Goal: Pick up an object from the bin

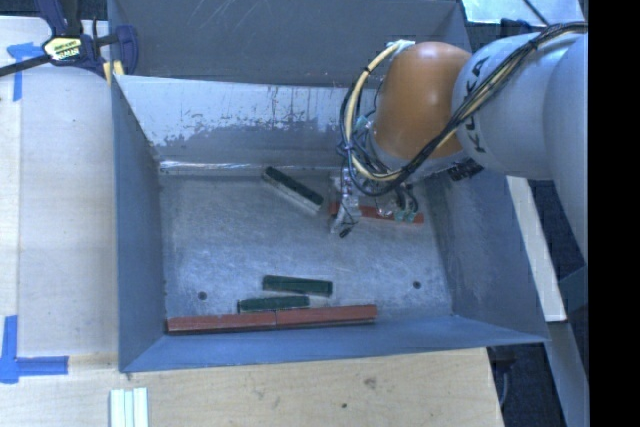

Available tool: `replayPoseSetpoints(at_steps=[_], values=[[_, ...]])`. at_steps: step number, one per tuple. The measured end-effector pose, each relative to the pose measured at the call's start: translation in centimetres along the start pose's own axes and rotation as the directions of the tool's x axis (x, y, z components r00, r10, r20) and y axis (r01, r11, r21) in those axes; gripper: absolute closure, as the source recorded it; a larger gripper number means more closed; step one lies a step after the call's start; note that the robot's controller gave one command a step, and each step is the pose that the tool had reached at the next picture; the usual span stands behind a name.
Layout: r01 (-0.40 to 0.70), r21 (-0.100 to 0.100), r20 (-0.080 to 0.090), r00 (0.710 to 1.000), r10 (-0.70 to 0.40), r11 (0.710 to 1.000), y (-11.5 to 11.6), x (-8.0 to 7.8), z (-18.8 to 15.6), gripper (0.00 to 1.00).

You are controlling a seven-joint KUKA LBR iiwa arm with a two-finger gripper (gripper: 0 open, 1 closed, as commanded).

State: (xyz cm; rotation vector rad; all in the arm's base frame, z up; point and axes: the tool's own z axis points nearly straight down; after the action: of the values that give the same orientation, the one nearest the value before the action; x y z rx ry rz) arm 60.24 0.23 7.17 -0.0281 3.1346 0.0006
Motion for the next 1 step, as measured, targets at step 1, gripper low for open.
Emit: replayPoseSetpoints(at_steps=[1], values=[[0.047, 0.002, -0.01, 0.999, -0.047, 0.999, -5.88, 6.26, -0.65, 1.0]])
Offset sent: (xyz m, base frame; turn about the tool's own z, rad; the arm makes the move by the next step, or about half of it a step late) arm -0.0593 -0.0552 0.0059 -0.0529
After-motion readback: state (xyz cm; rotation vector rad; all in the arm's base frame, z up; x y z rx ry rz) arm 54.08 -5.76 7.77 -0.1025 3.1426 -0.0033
